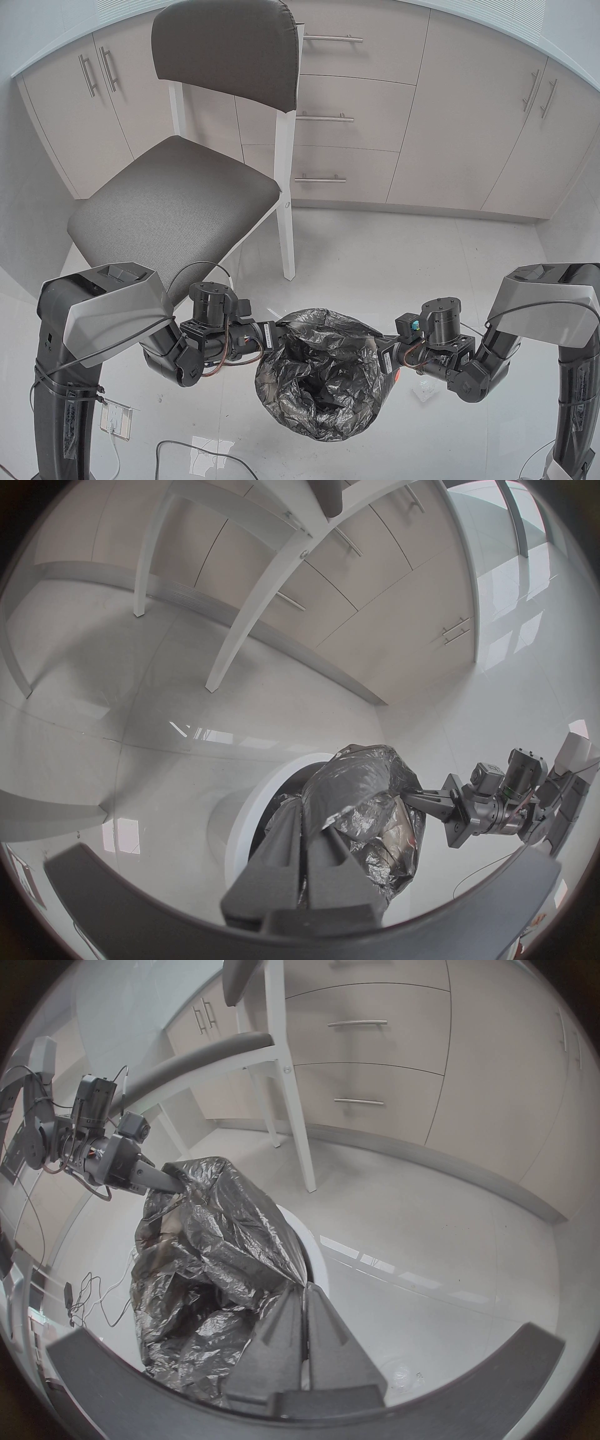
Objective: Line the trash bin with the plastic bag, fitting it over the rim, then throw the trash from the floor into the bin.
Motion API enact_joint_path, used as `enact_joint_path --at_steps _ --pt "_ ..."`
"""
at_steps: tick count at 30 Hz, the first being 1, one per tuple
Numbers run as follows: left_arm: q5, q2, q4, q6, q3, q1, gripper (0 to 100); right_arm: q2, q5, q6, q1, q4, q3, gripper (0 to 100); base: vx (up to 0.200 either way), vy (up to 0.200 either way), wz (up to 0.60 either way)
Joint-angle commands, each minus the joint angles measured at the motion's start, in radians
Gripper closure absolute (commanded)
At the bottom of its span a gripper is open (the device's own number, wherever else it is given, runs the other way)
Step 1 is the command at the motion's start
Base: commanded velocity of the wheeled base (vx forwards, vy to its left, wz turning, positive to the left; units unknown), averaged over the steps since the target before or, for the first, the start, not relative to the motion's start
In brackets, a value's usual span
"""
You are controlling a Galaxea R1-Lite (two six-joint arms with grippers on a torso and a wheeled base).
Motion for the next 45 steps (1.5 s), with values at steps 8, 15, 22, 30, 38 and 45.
enact_joint_path --at_steps 8,15,22,30,38,45 --pt "0.000 0.038 0.031 0.003 -0.072 0.013 100 0.081 -0.036 0.038 -0.048 -0.044 -0.072 100 0.000 0.000 0.00" --pt "0.017 0.029 0.063 0.003 -0.076 0.011 100 0.092 -0.038 0.042 -0.046 -0.065 -0.071 100 0.000 0.000 0.00" --pt "0.054 0.030 0.063 0.006 -0.076 0.007 100 0.095 -0.038 0.042 -0.041 -0.065 -0.071 100 0.000 0.000 0.00" --pt "0.100 0.038 0.065 0.016 -0.080 -0.004 100 0.112 -0.045 0.043 -0.041 -0.065 -0.088 100 0.000 0.000 0.00" --pt "0.112 0.036 0.120 0.018 -0.103 -0.003 100 0.113 -0.059 0.045 -0.045 -0.064 -0.095 100 0.000 0.000 0.00" --pt "0.110 0.030 0.145 0.016 -0.112 0.001 0 0.122 -0.059 0.045 -0.040 -0.065 -0.097 100 0.000 0.000 0.00"
